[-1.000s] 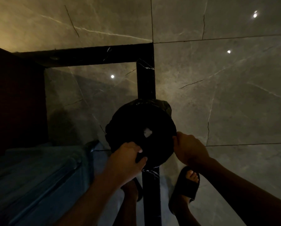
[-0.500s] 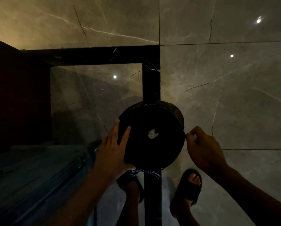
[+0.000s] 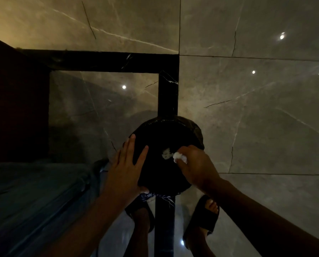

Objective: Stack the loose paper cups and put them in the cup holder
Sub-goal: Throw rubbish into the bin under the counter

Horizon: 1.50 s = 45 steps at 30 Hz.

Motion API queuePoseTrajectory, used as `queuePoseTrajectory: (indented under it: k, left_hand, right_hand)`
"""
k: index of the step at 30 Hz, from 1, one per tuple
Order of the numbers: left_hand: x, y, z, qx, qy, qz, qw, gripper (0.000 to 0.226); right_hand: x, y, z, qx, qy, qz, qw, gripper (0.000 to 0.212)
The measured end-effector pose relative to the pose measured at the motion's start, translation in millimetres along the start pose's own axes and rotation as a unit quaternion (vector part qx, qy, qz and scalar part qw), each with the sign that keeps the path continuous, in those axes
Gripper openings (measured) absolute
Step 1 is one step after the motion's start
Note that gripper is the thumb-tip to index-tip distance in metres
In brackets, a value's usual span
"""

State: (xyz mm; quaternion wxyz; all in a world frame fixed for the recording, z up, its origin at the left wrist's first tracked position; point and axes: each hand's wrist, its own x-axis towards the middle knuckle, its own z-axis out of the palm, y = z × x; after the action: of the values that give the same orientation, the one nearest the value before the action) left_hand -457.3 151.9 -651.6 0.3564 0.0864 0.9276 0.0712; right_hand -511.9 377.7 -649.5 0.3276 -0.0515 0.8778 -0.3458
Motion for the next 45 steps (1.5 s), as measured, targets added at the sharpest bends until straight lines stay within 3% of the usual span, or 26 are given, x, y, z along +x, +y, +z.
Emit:
queuePoseTrajectory:
  k: [3, 6, 8, 11, 13, 17, 22, 24, 30, 35, 41, 45]
  left_hand:
    - [0, 0, 1, 0.003, 0.006, -0.006, 1.0, 0.141]
    - [1, 2, 3, -0.007, 0.011, -0.006, 1.0, 0.142]
    - [2, 3, 5, -0.007, 0.017, -0.008, 1.0, 0.143]
    - [3, 3, 7, -0.009, 0.024, -0.008, 1.0, 0.143]
    - [3, 2, 8, -0.014, 0.029, -0.009, 0.999, 0.142]
    - [2, 4, 5, -0.008, 0.028, -0.019, 0.999, 0.134]
    - [2, 17, -9, 0.018, 0.004, -0.049, 0.999, 0.124]
    - [0, 24, -20, 0.033, -0.018, -0.066, 0.997, 0.118]
    - [-29, 55, -70, 0.0, 0.012, -0.081, 0.997, 0.068]
    - [-82, 97, -124, -0.037, 0.041, -0.119, 0.991, 0.062]
    - [-194, 161, -186, -0.137, 0.062, -0.182, 0.972, 0.051]
    - [-283, 189, -216, -0.211, 0.091, -0.231, 0.945, 0.045]
  right_hand:
    - [16, -2, 6, 0.004, -0.03, 0.041, 0.999, 0.037]
    - [31, 4, 11, -0.026, -0.076, 0.064, 0.995, 0.034]
    - [39, 5, 16, -0.015, -0.043, 0.09, 0.995, 0.036]
    - [44, -4, 28, 0.069, 0.057, 0.17, 0.981, 0.057]
    - [40, -10, 38, 0.105, 0.055, 0.193, 0.974, 0.067]
    - [20, -17, 48, 0.055, -0.026, 0.141, 0.988, 0.067]
    - [2, -15, 28, -0.008, -0.055, 0.092, 0.994, 0.058]
    - [-4, -15, 14, -0.05, -0.055, 0.083, 0.994, 0.054]
    - [-38, -30, -42, -0.239, -0.073, 0.018, 0.968, 0.049]
    - [-95, -65, -113, -0.296, -0.092, -0.001, 0.951, 0.047]
    - [-194, -128, -231, -0.345, -0.06, -0.035, 0.936, 0.052]
    - [-265, -170, -287, -0.313, -0.04, -0.045, 0.948, 0.05]
